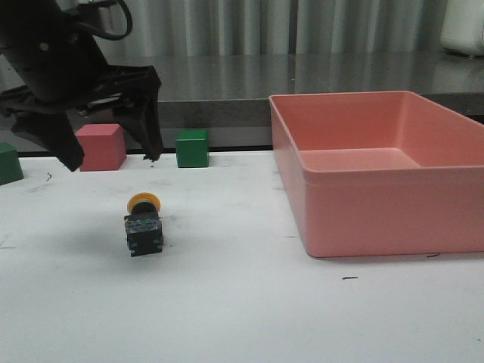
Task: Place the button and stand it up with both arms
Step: 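Move the left gripper down over the button lying on its side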
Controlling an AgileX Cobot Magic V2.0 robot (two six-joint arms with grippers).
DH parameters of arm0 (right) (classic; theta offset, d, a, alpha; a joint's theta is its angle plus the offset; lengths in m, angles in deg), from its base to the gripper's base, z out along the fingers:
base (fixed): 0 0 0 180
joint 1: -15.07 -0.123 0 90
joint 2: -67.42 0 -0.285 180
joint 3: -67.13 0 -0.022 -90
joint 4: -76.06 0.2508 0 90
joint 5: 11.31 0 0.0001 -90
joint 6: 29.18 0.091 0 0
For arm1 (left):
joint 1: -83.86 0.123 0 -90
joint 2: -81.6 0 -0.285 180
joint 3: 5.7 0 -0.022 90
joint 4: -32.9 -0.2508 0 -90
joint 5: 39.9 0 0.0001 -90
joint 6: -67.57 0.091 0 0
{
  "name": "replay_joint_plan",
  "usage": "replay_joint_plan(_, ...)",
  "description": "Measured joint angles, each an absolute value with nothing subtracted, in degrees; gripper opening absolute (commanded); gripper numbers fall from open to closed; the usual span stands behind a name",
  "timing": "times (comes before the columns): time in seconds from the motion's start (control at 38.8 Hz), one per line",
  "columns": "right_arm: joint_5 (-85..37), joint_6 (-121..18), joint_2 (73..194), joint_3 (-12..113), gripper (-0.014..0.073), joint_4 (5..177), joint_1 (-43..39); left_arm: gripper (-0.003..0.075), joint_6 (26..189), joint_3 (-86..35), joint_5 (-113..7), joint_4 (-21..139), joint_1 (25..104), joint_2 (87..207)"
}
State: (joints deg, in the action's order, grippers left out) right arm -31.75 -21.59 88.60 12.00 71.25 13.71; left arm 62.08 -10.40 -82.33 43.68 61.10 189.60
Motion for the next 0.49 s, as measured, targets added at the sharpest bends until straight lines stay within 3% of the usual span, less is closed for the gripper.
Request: replay_joint_plan(0.49,-31.75,-21.59,88.6,12.0,-0.0064,71.25,13.71,0.0654,56.2,4.81,-94.37,43.96,61.1,206.91)
